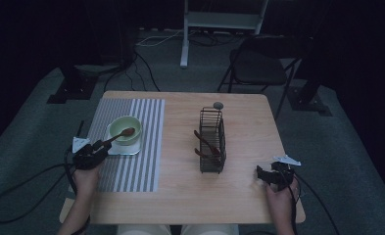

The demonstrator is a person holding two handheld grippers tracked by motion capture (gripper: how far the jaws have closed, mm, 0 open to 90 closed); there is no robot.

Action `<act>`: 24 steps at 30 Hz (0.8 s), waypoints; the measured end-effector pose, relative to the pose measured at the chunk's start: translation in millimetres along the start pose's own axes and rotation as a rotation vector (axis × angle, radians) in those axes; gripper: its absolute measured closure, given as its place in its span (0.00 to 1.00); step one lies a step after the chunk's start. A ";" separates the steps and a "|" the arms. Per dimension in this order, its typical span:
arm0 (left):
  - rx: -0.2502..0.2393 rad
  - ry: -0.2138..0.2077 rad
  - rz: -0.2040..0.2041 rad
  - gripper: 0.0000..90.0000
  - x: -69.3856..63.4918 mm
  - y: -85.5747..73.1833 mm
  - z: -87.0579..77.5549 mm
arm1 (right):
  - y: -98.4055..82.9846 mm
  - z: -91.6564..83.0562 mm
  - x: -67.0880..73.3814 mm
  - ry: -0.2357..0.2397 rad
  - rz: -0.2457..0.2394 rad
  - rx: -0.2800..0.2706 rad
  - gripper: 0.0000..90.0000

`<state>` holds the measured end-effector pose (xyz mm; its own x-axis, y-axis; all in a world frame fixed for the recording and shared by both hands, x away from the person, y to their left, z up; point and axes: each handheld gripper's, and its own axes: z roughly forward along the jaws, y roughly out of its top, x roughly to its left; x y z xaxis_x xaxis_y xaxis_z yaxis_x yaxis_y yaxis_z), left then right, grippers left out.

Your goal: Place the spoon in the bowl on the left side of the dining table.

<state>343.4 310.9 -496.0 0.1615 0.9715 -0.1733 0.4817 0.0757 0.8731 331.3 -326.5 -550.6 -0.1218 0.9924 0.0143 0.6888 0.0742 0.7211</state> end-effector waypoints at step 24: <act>0.111 -0.011 0.050 0.07 10.0 -30.2 -35.0 | 0.1 -0.1 0.2 0.000 0.002 0.001 0.13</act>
<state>300.3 326.2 -508.1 0.1965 0.9709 -0.1367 0.5656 0.0016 0.8247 331.2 -326.3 -550.4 -0.1202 0.9926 0.0159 0.6899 0.0721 0.7203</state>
